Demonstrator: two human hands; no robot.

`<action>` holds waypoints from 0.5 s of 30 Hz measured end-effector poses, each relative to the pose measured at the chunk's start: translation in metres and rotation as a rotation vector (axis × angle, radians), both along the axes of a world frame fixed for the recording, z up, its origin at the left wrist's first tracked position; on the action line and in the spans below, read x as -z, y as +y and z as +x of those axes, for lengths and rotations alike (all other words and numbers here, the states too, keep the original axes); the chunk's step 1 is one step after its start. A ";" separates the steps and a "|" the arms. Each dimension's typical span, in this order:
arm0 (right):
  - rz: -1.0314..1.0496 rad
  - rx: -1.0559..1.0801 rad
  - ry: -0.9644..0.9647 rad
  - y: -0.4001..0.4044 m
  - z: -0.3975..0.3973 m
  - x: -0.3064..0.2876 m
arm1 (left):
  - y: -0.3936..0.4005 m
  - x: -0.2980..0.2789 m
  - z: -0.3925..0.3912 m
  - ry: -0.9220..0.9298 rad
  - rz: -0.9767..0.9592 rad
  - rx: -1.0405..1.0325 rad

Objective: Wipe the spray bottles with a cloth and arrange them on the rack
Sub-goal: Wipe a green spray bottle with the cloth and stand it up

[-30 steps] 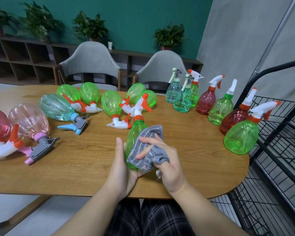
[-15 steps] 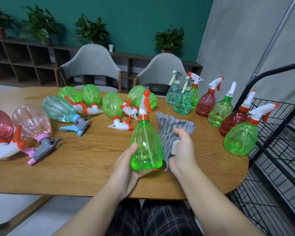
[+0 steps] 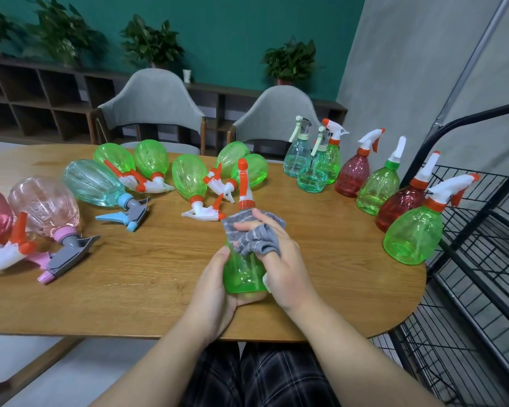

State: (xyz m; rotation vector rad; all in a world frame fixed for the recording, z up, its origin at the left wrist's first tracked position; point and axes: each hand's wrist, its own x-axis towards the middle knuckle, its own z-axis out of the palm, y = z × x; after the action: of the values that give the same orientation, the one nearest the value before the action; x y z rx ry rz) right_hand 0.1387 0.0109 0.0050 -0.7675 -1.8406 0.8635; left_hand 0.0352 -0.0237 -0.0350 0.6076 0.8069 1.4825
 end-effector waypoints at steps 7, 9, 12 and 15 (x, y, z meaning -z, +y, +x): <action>0.169 -0.082 0.009 -0.005 0.006 0.008 | -0.002 -0.002 -0.005 -0.056 0.003 0.067; 0.218 -0.108 0.034 -0.007 0.007 0.010 | -0.003 -0.001 -0.006 -0.084 0.003 0.077; 0.188 -0.161 0.084 -0.013 0.011 0.009 | -0.002 0.000 -0.006 -0.120 0.001 0.044; -0.292 -0.096 0.549 -0.016 0.016 -0.007 | 0.000 0.001 -0.005 -0.097 -0.006 -0.012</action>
State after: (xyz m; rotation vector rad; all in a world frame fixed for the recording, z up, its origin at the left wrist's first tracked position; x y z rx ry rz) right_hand 0.1548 -0.0048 0.0124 -0.5454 -1.2868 1.2798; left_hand 0.0300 -0.0238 -0.0364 0.5229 0.7406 1.5084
